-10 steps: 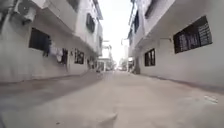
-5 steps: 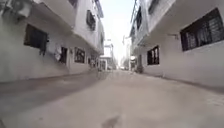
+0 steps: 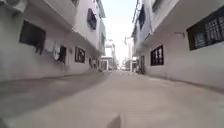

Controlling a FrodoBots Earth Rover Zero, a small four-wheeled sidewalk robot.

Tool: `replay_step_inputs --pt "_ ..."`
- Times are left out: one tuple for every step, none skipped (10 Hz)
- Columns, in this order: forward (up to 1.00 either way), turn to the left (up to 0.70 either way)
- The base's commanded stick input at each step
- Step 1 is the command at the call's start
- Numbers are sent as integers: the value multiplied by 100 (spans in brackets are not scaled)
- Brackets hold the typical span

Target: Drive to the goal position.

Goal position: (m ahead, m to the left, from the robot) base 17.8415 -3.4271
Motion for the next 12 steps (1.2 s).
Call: replay_step_inputs --pt "85 0" --pt "85 0" --pt "85 0" --pt "85 0" --pt "85 0" --pt "85 0" --pt "85 0" --pt "85 -34" --pt "85 -33" --pt "85 -21" --pt "85 -8" --pt "85 0"
